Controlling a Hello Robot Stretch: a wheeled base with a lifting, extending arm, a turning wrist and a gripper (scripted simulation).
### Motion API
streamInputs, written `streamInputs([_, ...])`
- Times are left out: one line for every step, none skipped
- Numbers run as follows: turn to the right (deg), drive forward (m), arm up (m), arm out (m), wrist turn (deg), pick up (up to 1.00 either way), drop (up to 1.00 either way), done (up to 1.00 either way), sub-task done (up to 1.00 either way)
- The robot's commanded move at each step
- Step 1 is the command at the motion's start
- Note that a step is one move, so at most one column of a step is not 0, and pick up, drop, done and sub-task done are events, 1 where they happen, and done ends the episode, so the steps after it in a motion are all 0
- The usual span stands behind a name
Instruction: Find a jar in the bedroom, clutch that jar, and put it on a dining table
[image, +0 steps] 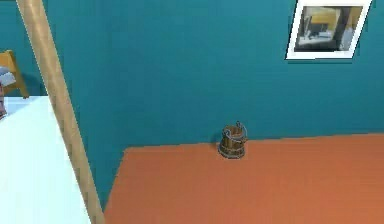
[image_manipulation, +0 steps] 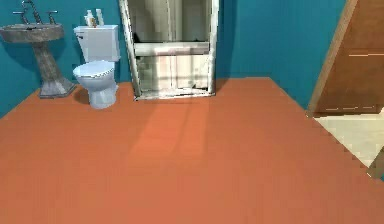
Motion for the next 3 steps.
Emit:
streamInputs([0.0,0.55,0.0,0.0,0.0,0.0,0.0,0.0,0.0])
streamInputs([-45.0,0.0,0.0,0.0,0.0,0.0,0.0,0.0,0.0])
streamInputs([-24.0,0.0,0.0,0.0,0.0,0.0,0.0,0.0,0.0])
